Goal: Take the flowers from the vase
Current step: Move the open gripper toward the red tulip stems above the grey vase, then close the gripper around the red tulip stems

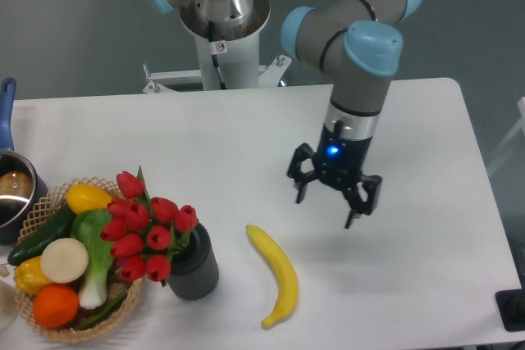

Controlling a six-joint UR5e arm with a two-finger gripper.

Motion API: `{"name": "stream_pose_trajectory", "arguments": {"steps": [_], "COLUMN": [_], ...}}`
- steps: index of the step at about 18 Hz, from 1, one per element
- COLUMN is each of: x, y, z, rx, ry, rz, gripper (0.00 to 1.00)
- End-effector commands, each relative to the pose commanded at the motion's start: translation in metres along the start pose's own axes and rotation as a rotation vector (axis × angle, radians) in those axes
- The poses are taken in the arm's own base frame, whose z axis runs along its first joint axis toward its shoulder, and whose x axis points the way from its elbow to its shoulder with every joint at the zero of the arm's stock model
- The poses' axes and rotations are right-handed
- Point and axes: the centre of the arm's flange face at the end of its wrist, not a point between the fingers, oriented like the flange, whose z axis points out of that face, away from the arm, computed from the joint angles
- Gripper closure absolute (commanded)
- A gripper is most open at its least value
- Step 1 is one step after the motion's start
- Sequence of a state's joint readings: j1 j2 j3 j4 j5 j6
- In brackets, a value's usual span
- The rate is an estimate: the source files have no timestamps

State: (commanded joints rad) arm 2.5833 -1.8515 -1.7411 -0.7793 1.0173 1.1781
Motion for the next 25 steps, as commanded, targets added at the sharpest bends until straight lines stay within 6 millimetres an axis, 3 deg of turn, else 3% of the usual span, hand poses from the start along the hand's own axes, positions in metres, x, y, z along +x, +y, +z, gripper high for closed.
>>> {"name": "stream_pose_trajectory", "arguments": {"steps": [2,5,13,20,23,24,25], "x": [0.012,0.022,0.041,0.062,0.065,0.065,0.065], "y": [-0.022,-0.036,-0.038,-0.057,-0.056,-0.056,-0.055], "z": [0.005,0.006,0.033,0.063,0.07,0.07,0.069], "rx": [0.08,0.244,0.369,0.464,0.461,0.461,0.458], "ry": [0.044,0.127,0.242,0.337,0.348,0.348,0.35], "rz": [0.025,0.015,-0.001,0.032,0.03,0.028,0.017], "gripper": [0.0,0.0,0.0,0.0,0.02,0.25,0.6]}}
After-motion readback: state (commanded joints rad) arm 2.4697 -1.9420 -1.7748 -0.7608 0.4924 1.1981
